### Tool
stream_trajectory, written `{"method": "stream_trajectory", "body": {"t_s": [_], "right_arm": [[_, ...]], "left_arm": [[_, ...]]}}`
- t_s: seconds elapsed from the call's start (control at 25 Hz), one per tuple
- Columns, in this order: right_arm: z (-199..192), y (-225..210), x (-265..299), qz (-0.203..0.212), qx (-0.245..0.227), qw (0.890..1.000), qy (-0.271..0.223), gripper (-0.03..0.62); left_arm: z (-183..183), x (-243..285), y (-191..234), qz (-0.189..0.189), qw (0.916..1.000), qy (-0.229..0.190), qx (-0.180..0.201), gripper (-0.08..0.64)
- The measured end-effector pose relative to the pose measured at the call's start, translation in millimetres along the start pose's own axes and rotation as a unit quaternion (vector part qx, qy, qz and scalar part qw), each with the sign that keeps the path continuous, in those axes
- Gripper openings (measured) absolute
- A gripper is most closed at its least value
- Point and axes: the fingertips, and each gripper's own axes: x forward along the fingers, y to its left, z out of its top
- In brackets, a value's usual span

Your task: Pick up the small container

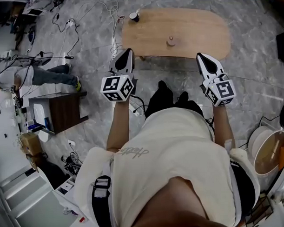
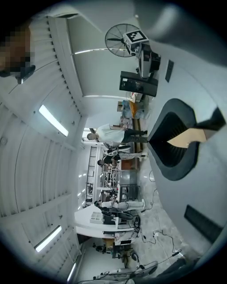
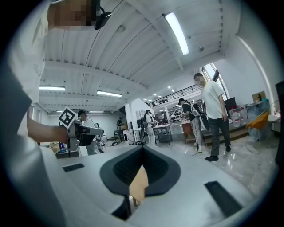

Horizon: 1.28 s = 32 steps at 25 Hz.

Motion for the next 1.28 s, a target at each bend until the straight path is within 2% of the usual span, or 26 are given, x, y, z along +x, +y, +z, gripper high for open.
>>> {"method": "stream_trajectory", "body": {"t_s": [0.12,0.44,0.76,1.08,1.28], "right_arm": [[0,3,5,-0.006,-0.006,1.000,0.004,-0.002],[19,-13,37,-0.041,-0.013,0.999,0.007,-0.002],[49,0,96,-0.064,-0.039,0.997,-0.001,0.000],[36,5,143,-0.106,-0.031,0.994,0.025,-0.001],[37,11,165,-0.124,-0.063,0.990,0.036,0.000]], "left_arm": [[-1,8,10,-0.002,1.0000,0.001,0.000,0.003],[24,54,23,-0.041,0.9984,-0.012,0.039,0.003],[28,80,78,-0.070,0.9968,-0.011,0.037,0.003],[28,114,131,-0.104,0.9940,-0.011,0.032,0.003],[11,131,152,-0.118,0.9928,0.005,0.020,0.003]]}}
